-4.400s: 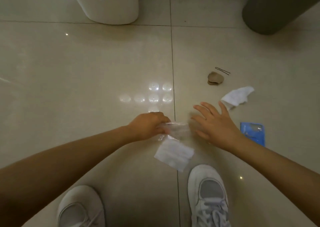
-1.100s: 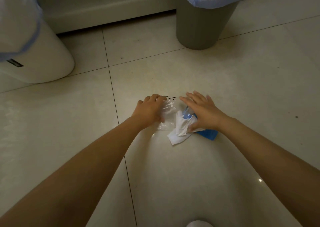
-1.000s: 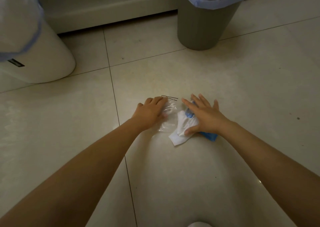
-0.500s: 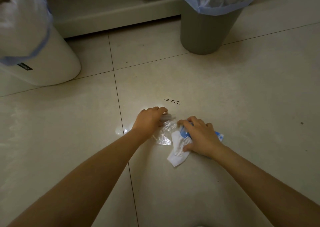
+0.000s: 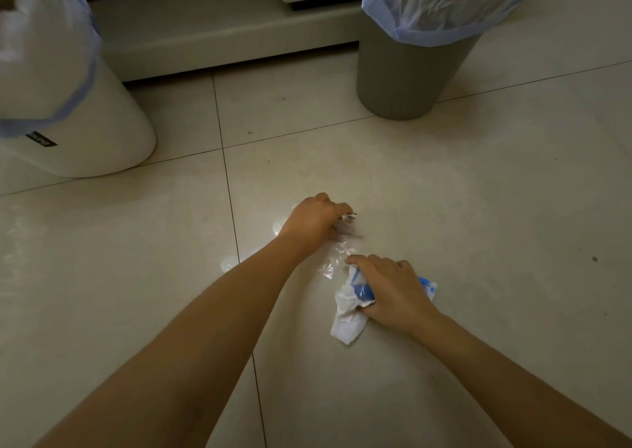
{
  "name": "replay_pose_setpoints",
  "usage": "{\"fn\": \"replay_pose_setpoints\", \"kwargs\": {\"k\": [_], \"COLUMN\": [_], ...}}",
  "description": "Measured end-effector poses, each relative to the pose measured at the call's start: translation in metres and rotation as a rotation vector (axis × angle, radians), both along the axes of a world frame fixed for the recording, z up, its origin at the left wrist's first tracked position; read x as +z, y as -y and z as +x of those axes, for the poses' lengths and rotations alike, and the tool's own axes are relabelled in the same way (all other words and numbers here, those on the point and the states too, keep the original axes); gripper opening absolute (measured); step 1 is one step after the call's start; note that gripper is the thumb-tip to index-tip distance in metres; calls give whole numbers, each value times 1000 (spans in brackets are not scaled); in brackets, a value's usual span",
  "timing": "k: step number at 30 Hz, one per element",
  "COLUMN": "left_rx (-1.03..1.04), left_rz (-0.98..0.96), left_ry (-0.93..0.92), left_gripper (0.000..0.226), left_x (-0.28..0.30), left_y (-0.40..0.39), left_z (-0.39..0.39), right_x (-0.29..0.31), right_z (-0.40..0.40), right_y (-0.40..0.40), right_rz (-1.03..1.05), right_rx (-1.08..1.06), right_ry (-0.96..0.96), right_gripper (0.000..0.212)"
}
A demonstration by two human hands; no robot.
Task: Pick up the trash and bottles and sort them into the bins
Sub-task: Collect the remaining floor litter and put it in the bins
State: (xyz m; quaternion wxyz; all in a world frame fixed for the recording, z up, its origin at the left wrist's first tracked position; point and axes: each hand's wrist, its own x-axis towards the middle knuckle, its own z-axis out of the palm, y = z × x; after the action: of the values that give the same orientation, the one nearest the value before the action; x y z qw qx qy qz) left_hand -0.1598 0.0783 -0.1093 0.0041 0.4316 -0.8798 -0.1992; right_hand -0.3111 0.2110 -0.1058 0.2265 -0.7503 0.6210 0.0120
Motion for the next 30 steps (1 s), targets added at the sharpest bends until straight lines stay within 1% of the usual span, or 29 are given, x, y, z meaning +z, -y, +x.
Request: {"fn": "replay_pose_setpoints", "kwargs": {"k": [4,7,10,13,15,17,20,21,24,27,28,30], "left_rx": [-46,-54,-16,2,16,58,75,73,61,66,78,100], "left_rz": [-94,-144,-83,-48,-18,24,24,19,-3,-28,-28,-45], "left_ry": [-18,-26,56,141,175,198,283,308,342,347,346,335], "left_gripper": [41,51,59,59,53,45,28,26,27,29,28,26], "left_x": [-5,-2,1,2,2,1,2,2,3,5,7,12], "left_y": [11,18,23,27,27,26,20,17,8,0,-3,-5], "left_z": [-5,-8,-11,-15,-17,-17,-18,-17,-13,-5,0,11], "right_x": [1,0,0,0,-3,-9,-13,-14,-19,-23,-24,-25], "right_z": [0,-1,1,4,7,9,10,10,12,11,12,11], "right_y": [2,3,4,6,6,5,3,3,0,-1,0,4], "right_rz": [1,-7,-37,-93,-196,-303,-386,-404,-429,-508,-545,-630], "right_rx": [21,24,40,85,140,147,163,171,214,251,259,263], "right_ry": [3,23,15,-19,-68,-79,-76,-79,-100,-91,-82,-81], "right_gripper": [67,65,62,62,68,75,78,77,71,62,56,36]}}
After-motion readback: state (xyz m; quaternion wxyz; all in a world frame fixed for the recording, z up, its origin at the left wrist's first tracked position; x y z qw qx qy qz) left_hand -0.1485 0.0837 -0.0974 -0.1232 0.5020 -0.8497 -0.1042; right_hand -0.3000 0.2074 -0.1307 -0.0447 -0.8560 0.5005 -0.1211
